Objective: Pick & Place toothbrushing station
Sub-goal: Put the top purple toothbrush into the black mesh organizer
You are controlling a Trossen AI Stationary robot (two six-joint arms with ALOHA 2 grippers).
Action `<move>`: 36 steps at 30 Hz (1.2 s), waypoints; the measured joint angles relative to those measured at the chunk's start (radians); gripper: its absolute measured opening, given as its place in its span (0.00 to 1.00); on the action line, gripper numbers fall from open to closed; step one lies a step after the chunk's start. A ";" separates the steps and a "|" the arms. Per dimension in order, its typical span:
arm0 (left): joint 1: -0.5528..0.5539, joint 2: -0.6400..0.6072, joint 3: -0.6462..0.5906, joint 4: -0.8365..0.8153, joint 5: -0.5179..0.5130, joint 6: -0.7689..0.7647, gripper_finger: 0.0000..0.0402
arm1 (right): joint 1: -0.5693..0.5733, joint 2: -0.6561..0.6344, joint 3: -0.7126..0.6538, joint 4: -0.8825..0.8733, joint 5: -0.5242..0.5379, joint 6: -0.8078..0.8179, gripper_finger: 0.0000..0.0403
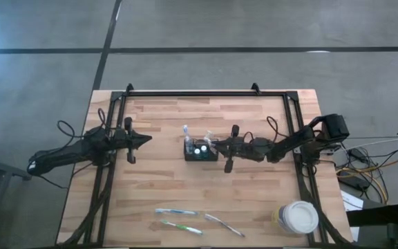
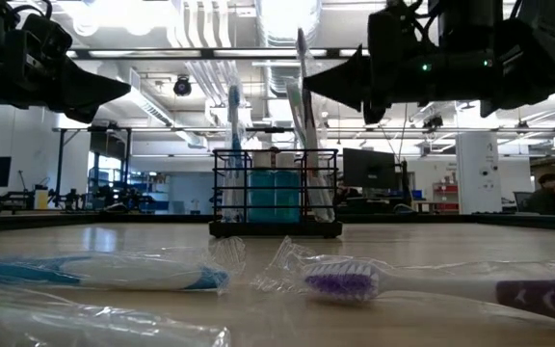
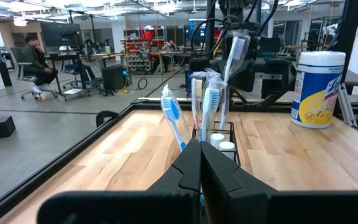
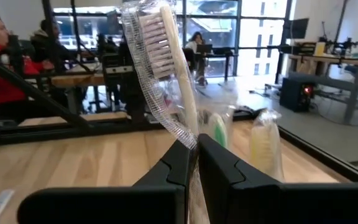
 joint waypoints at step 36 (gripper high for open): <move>0.000 0.000 0.000 -0.003 0.000 0.001 0.01 | 0.000 0.190 0.001 0.054 0.054 0.149 0.05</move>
